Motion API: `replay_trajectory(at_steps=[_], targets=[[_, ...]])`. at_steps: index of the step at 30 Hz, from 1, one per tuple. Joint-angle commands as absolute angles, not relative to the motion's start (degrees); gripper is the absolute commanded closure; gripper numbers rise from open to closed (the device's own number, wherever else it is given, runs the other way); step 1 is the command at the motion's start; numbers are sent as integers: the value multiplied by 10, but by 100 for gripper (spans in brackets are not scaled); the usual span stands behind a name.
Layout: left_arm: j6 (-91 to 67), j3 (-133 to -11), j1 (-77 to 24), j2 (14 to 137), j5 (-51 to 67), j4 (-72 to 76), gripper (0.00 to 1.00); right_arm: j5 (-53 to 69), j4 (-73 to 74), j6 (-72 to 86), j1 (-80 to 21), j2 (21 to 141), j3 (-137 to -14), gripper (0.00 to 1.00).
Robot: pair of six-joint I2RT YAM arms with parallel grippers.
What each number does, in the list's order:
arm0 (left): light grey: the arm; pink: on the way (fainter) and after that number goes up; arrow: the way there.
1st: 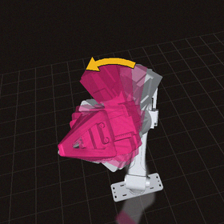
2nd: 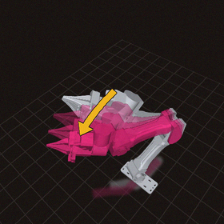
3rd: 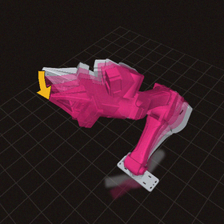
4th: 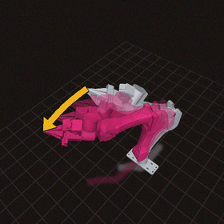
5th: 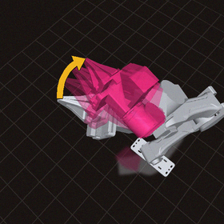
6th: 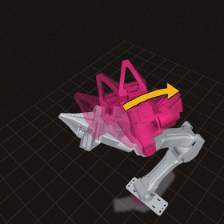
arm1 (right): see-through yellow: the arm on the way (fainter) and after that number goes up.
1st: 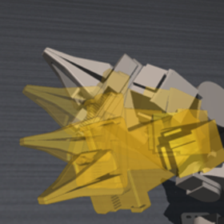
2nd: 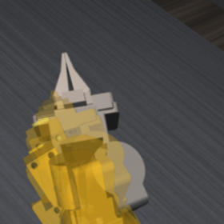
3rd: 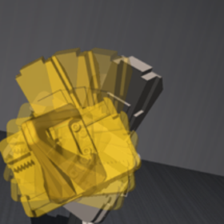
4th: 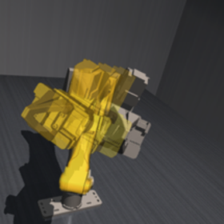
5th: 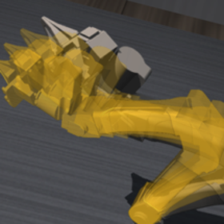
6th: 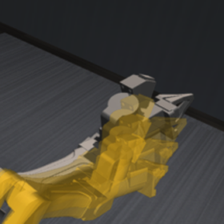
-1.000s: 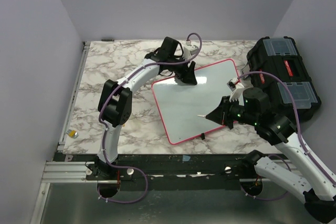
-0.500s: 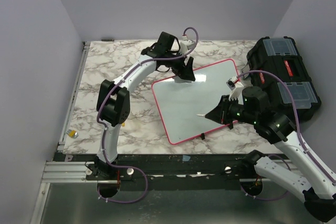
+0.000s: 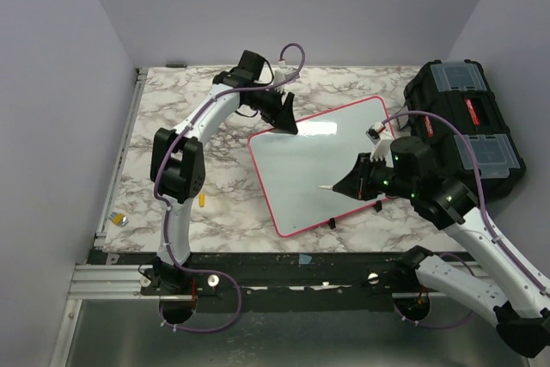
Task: Write a sentence on the whiteboard
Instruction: Move the whiteboard to the center of the board, then hold the whiteboard on the whiteboard stand.
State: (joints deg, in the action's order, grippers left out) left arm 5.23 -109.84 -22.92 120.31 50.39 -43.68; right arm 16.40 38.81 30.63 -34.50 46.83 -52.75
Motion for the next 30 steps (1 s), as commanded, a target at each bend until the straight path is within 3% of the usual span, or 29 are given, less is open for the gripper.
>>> replay_trajectory(at_steps=[1, 22, 26, 30], targets=[[104, -1102, -225, 1188, 568, -489, 44, 178, 376, 317, -344, 472, -540, 99], [86, -1135, -220, 1201, 610, -528, 84, 187, 368, 328, -345, 493, -541, 99], [73, -1123, -219, 1190, 607, -514, 98, 190, 361, 328, -344, 496, -540, 99], [35, -1070, -221, 1151, 594, -447, 100, 223, 325, 348, -345, 499, -538, 99]])
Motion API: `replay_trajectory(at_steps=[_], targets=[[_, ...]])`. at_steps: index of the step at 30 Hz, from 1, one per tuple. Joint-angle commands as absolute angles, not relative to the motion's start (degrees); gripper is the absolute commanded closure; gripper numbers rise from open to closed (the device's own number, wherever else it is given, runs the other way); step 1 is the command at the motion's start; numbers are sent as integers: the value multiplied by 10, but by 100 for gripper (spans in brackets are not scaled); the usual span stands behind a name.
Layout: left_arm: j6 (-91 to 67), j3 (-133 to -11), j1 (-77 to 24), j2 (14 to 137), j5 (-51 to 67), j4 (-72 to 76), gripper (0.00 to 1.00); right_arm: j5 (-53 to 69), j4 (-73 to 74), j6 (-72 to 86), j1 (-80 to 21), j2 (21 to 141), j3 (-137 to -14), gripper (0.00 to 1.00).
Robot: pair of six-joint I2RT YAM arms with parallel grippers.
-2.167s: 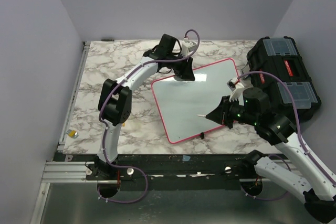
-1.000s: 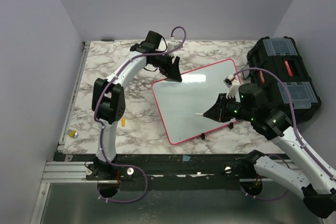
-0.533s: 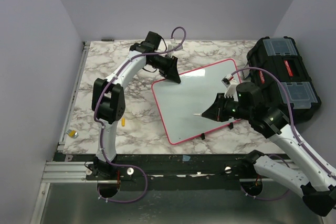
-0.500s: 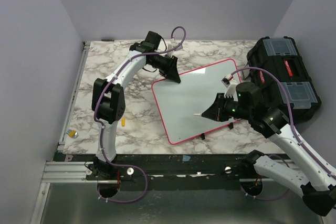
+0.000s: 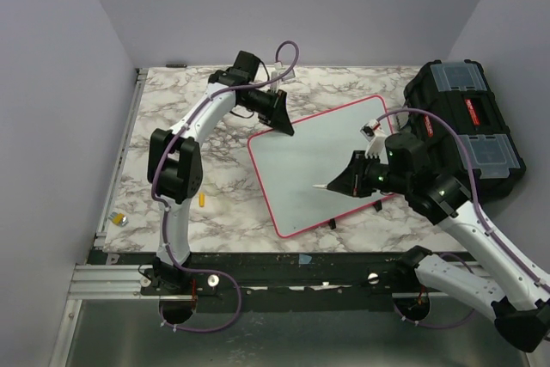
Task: Write a sentence on the whiteboard
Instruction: Hold the whiteboard on the whiteboard stand, then write a sentence on the whiteboard.
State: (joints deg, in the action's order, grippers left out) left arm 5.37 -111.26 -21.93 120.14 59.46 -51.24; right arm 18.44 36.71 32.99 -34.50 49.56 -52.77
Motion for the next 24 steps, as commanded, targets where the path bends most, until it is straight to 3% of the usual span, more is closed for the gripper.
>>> replay_trajectory(at_steps=[1, 18, 24], targets=[[30, -1053, -222, 1142, 593, -430, 100, 228, 318, 353, -345, 501, -540, 99], [-18, -955, -254, 1037, 491, -336, 100, 23, 388, 346, -352, 556, -656, 99], [-27, -941, -260, 1024, 466, -320, 100, -116, 419, 364, -473, 619, -724, 99]])
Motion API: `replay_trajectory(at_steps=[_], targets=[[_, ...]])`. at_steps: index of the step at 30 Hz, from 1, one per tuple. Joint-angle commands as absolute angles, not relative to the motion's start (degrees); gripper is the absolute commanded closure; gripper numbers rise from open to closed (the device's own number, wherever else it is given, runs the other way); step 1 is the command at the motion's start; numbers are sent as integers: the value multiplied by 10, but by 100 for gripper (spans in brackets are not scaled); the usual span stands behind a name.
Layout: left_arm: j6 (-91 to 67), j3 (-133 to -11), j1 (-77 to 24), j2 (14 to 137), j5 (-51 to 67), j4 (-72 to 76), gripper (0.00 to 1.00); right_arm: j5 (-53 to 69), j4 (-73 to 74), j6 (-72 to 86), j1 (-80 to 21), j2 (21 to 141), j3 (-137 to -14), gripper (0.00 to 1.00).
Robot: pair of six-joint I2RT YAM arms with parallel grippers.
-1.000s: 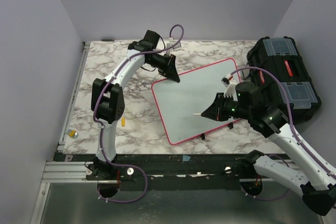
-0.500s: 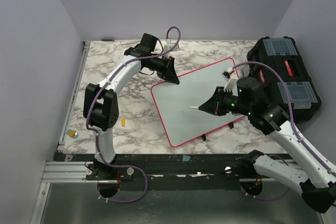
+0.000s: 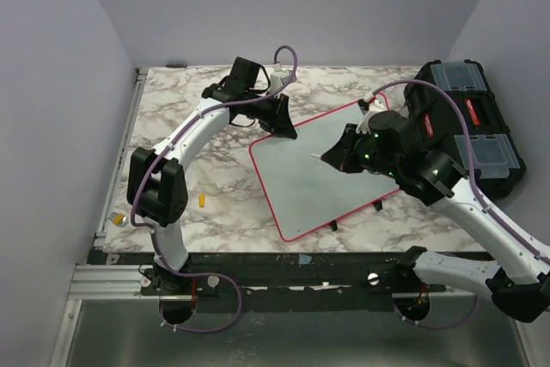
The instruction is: Write a sentence on the whiteboard
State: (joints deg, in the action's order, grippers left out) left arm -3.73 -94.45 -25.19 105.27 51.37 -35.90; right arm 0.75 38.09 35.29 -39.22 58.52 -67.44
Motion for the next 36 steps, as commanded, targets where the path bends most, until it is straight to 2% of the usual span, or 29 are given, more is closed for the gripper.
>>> replay_trajectory(at_steps=[1, 5, 14, 25, 36], targets=[[-27, -941, -260, 1023, 461, -320, 100, -158, 427, 367, -513, 636, -738, 99], [-26, -932, -261, 1017, 453, -313, 100, -275, 459, 374, -601, 698, -788, 99], [-33, -932, -261, 1022, 432, -308, 100, -258, 372, 351, -616, 704, -736, 99], [-29, -914, -262, 1013, 421, -294, 100, -310, 329, 341, -664, 753, -748, 99], [-38, -907, -261, 1004, 408, -285, 100, -351, 313, 332, -671, 796, -768, 99]])
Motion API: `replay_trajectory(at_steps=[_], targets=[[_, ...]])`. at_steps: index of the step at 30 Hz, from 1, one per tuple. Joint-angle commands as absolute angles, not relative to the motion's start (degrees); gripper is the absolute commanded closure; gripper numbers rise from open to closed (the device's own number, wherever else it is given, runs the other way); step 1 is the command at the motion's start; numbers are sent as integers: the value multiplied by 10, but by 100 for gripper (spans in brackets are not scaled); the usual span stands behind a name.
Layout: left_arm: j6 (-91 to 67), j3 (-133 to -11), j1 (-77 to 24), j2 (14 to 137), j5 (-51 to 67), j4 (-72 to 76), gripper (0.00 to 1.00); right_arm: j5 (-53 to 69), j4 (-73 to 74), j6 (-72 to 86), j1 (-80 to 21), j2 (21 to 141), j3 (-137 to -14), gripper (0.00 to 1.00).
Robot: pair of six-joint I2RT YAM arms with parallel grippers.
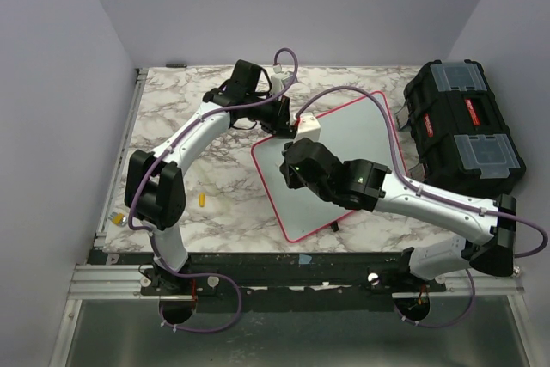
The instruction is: Write a sentence on the whiteboard
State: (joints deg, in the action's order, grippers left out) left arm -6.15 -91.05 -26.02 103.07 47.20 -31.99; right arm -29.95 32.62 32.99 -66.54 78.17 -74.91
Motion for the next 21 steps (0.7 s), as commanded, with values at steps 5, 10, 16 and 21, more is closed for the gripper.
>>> replay_trajectory(at_steps=[5, 10, 16, 21], targets=[[-44, -898, -261, 996, 411, -274, 100, -358, 304, 332, -671, 807, -772, 99], [-49, -893, -261, 992, 411, -266, 100, -363, 297, 327, -671, 822, -788, 99], [-51, -892, -262, 988, 416, -262, 100, -364, 293, 321, -671, 848, -813, 99], [-50, -891, -264, 985, 422, -264, 100, -376, 293, 318, -671, 864, -825, 99]])
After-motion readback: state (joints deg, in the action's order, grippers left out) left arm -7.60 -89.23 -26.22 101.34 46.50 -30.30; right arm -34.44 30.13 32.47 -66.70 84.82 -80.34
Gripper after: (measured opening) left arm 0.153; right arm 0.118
